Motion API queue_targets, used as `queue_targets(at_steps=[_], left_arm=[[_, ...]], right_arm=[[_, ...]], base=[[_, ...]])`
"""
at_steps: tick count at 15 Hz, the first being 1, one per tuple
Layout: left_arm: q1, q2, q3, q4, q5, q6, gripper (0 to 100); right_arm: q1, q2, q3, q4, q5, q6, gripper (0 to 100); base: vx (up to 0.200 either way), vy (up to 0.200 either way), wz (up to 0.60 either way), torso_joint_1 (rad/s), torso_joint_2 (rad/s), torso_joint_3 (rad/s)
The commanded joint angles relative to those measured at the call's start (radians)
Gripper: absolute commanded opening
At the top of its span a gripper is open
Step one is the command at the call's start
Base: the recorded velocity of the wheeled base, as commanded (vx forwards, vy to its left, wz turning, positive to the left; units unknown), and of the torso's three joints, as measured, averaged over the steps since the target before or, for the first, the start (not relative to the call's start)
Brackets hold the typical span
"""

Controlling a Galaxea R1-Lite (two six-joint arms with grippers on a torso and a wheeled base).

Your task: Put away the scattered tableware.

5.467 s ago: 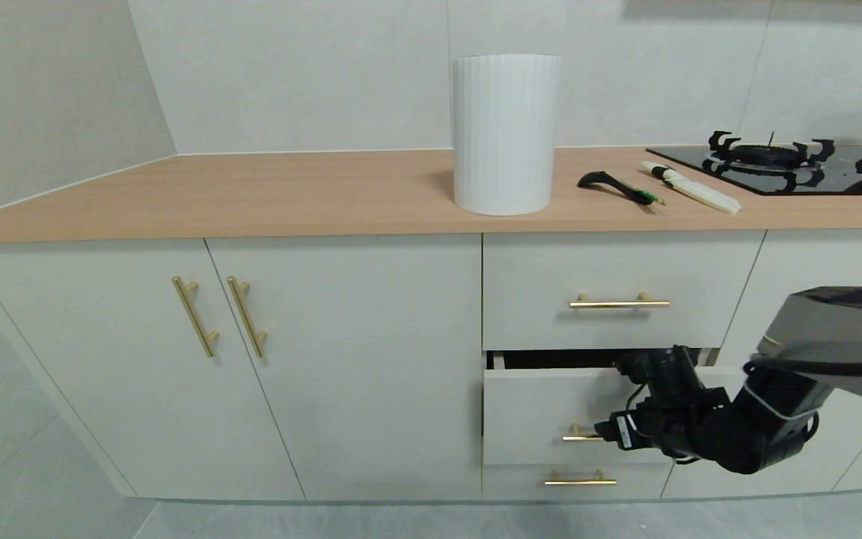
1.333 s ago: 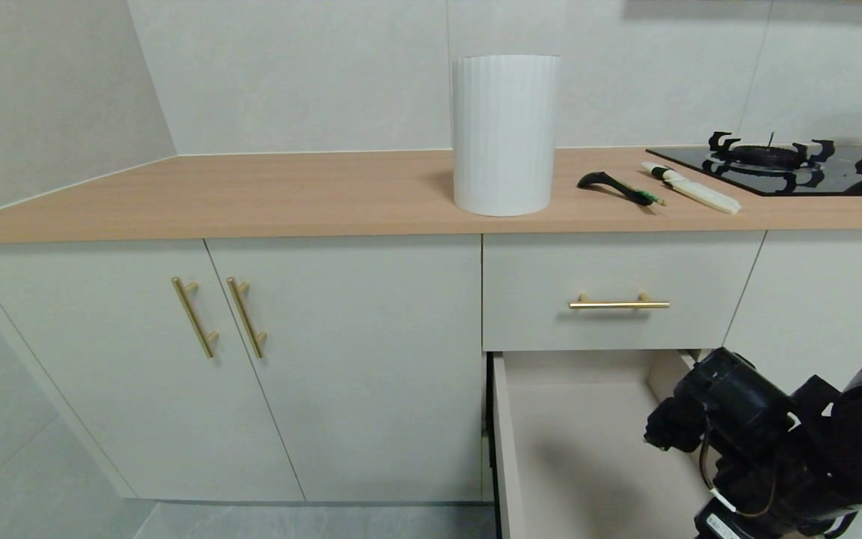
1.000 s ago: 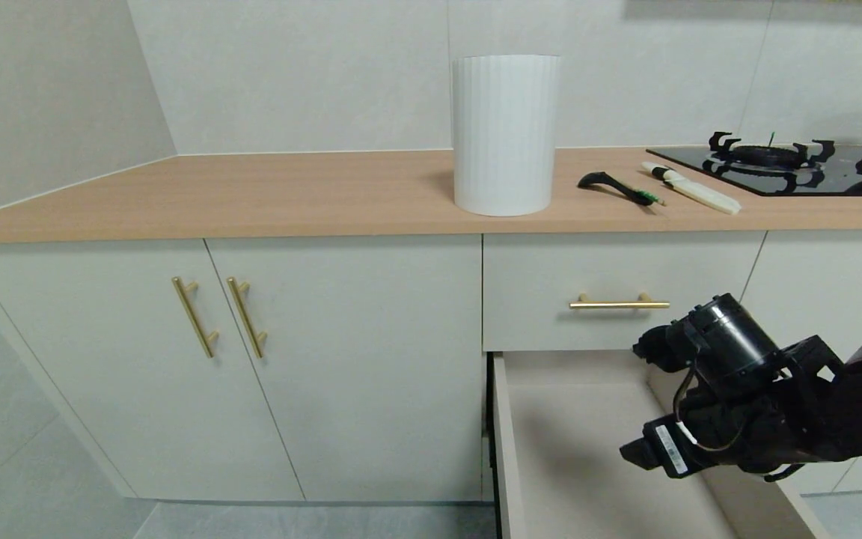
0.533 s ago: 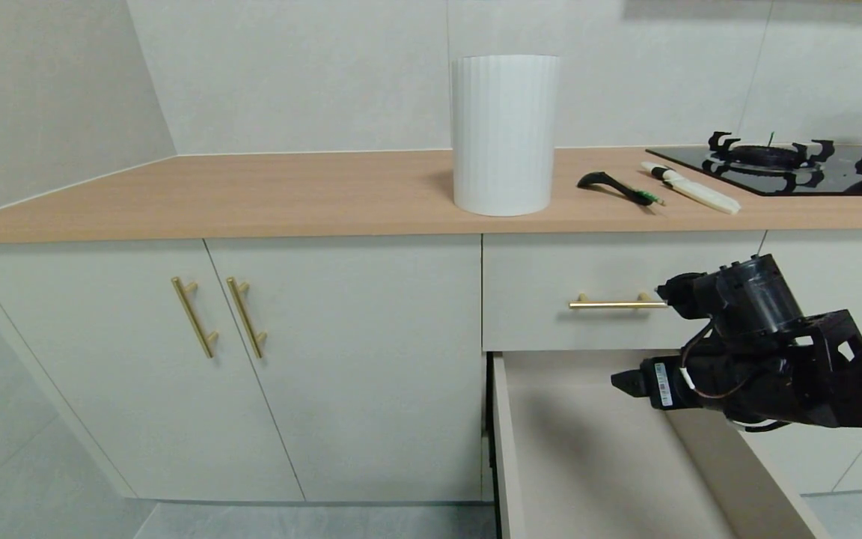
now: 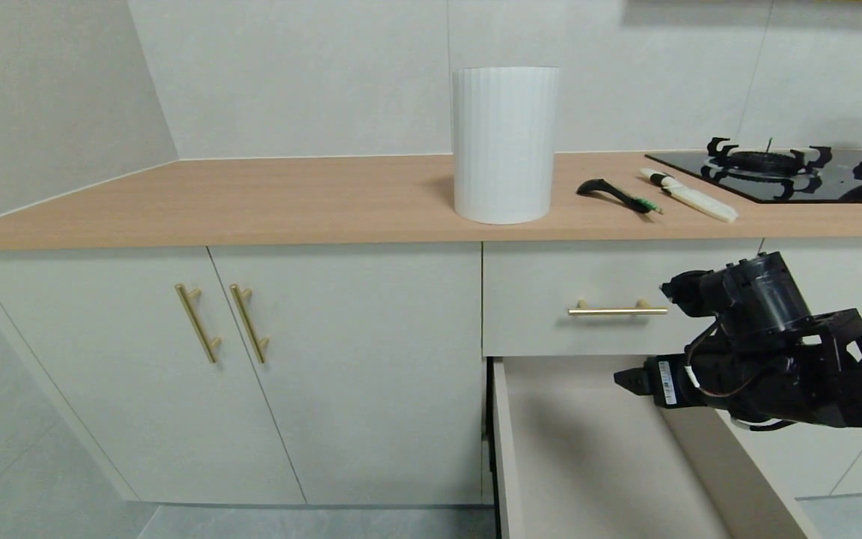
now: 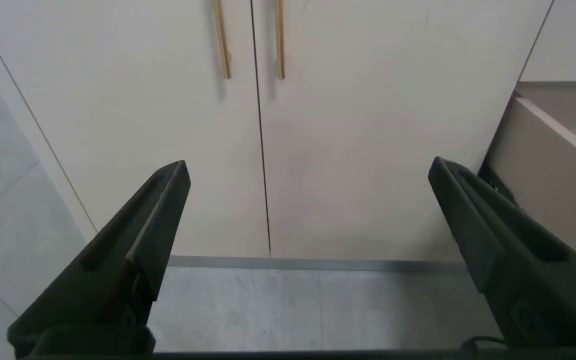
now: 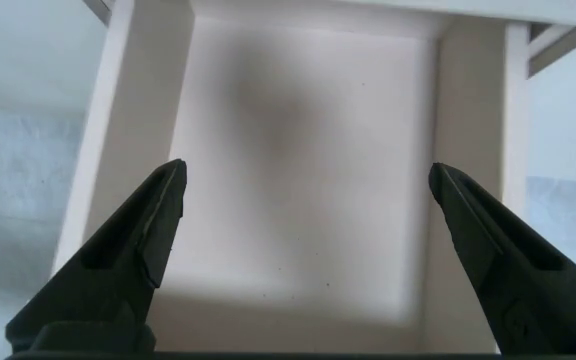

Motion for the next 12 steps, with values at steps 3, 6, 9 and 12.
queue_targets(at_steps=[3,6,9,12], left_arm=[[0.0,0.0,0.0,-0.001,0.0,0.0,100],[0.0,0.0,0.0,0.001,0.0,0.0,100],[0.0,0.0,0.0,-0.001,0.0,0.0,100],[0.0,0.0,0.0,-0.001,0.0,0.0,100]], right_arm=[[0.0,-0.007,0.002,-0.001,0.0,-0.007,100],[0.0,-0.012,0.004,-0.001,0.0,-0.008,100],[0.0,-0.012,0.01,-0.001,-0.001,-0.019,100],[-0.001,-0.02,0.01,-0.001,-0.001,-0.02,100]], base=[[0.0,0.0,0.0,0.103,-0.28,-0.294],[0.0,0.0,0.0,0.134,-0.53,-0.297],[0.0,0.0,0.0,0.172,-0.46,-0.3],[0.0,0.0,0.0,0.183,-0.47,-0.289]])
